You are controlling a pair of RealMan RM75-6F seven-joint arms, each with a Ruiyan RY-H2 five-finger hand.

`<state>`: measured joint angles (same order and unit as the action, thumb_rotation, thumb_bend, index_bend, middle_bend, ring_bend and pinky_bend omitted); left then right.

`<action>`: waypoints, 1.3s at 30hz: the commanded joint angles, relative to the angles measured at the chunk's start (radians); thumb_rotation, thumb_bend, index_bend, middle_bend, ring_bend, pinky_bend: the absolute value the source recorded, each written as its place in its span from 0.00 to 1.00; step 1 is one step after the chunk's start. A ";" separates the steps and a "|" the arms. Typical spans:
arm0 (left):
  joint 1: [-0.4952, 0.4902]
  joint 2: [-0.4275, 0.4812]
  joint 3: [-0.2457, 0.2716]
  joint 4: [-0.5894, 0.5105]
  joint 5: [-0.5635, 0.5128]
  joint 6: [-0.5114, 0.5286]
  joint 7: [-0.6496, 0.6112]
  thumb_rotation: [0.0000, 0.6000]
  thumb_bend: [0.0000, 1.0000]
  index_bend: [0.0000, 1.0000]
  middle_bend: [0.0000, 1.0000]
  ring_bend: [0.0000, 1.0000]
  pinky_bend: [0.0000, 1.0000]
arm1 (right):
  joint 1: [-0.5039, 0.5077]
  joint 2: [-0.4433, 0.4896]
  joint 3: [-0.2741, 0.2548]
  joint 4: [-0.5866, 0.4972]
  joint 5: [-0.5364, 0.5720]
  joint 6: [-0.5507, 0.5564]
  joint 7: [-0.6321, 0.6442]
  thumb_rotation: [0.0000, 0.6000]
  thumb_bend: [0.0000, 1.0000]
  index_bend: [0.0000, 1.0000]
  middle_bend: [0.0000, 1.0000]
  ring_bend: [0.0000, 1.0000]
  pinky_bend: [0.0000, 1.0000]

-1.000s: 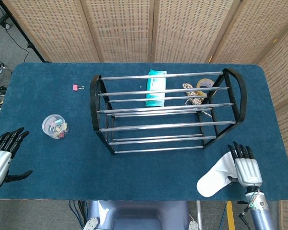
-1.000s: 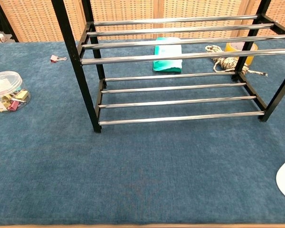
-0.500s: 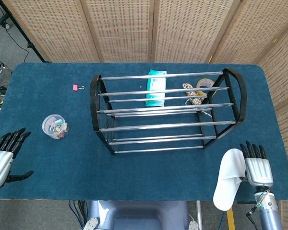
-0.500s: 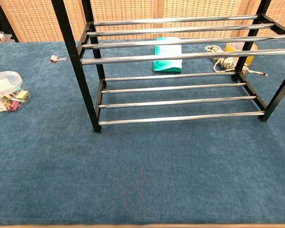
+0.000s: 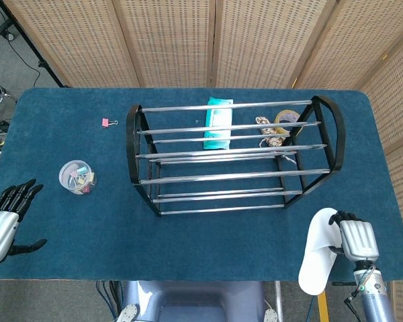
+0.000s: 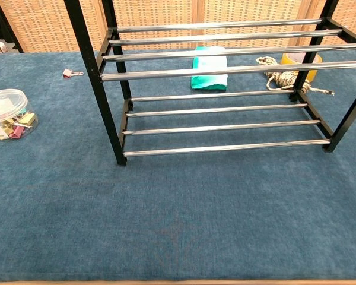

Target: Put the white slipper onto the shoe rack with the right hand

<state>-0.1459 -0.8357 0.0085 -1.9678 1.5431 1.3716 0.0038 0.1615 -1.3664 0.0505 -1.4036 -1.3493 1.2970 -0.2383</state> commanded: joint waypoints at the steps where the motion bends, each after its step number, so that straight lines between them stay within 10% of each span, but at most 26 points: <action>1: 0.000 0.001 0.001 -0.001 0.001 -0.001 -0.001 1.00 0.00 0.00 0.00 0.00 0.00 | -0.001 -0.009 -0.006 0.018 -0.020 0.011 0.011 1.00 0.16 0.51 0.41 0.41 0.58; 12: -0.001 0.000 0.000 -0.003 -0.004 -0.005 0.005 1.00 0.00 0.00 0.00 0.00 0.00 | 0.002 -0.013 -0.024 0.047 -0.051 0.002 0.029 1.00 0.48 0.58 0.48 0.47 0.66; 39: -0.001 0.003 0.000 -0.005 -0.006 -0.005 0.000 1.00 0.00 0.00 0.00 0.00 0.00 | 0.090 -0.057 -0.093 0.080 -0.410 0.124 0.093 1.00 0.49 0.63 0.53 0.52 0.72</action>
<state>-0.1469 -0.8327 0.0088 -1.9725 1.5375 1.3664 0.0039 0.2444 -1.4161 -0.0403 -1.3162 -1.7512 1.4207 -0.1369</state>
